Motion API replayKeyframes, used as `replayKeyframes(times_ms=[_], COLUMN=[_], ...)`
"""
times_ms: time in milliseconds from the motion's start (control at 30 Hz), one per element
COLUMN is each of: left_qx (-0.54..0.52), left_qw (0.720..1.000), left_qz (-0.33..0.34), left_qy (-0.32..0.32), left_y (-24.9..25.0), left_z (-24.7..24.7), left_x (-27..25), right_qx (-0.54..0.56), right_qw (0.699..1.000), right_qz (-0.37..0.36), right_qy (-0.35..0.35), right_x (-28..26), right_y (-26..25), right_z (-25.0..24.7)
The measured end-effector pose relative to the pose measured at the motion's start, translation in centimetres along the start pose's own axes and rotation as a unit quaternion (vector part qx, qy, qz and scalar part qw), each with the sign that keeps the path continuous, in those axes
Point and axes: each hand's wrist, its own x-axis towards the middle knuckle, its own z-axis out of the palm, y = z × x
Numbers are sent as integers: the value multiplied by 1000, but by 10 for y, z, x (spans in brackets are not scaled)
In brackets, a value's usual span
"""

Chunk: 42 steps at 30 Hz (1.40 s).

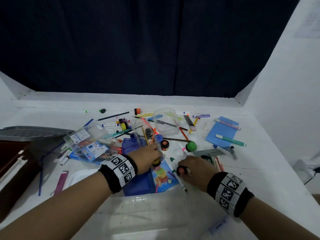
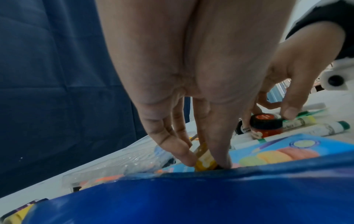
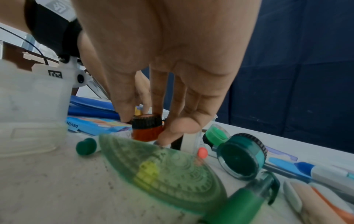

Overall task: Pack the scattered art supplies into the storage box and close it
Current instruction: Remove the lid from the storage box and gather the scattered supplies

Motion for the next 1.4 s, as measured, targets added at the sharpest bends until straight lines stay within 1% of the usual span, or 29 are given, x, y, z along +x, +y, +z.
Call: replayKeyframes(times_ms=[167, 233, 333, 400, 433, 500, 567, 633, 700, 767, 867, 967, 1100, 1200, 1333, 1400], left_qx=[-21, -46, -135, -184, -201, -234, -268, -301, -309, -325, -357, -351, -320, -275, -276, -270], left_qw=[1000, 999, 987, 972, 964, 947, 932, 924, 923, 916, 905, 910, 931, 946, 951, 954], left_qz=[-4, -16, -15, -2, 4, 13, 33, 37, 18, 1, -26, -60, -37, -36, -22, -33], left_qy=[5, 20, 82, 144, 173, 218, 241, 233, 230, 234, 231, 211, 172, 168, 138, 126], left_y=[5, 7, 14, 23, 28, 42, 56, 74, 89, 100, 109, 110, 110, 106, 102, 103], left_z=[-8, -14, -23, -25, -22, -11, 8, 29, 46, 60, 72, 76, 72, 72, 69, 65], left_x=[-10, -20, -46, -67, -77, -96, -108, -118, -124, -127, -125, -122, -120, -116, -109, -108], right_qx=[38, 61, 124, 170, 188, 203, 194, 177, 162, 150, 126, 99, 54, 22, -15, -26], right_qw=[999, 997, 979, 965, 960, 957, 961, 968, 974, 977, 978, 986, 994, 998, 997, 996], right_qz=[-4, -5, -30, -53, -67, -94, -113, -119, -119, -127, -140, -120, -97, -58, -39, -37], right_qy=[10, 53, 157, 192, 196, 183, 160, 128, 100, 85, 83, 60, 15, -26, -66, -74], right_x=[-3, -8, -23, -37, -44, -58, -72, -84, -93, -98, -99, -96, -91, -87, -79, -78], right_y=[1, 0, -5, -10, -13, -17, -22, -23, -24, -26, -32, -33, -31, -35, -44, -48], right_z=[2, -1, -9, -14, -15, -11, -2, 13, 26, 34, 38, 42, 38, 26, 15, 11])
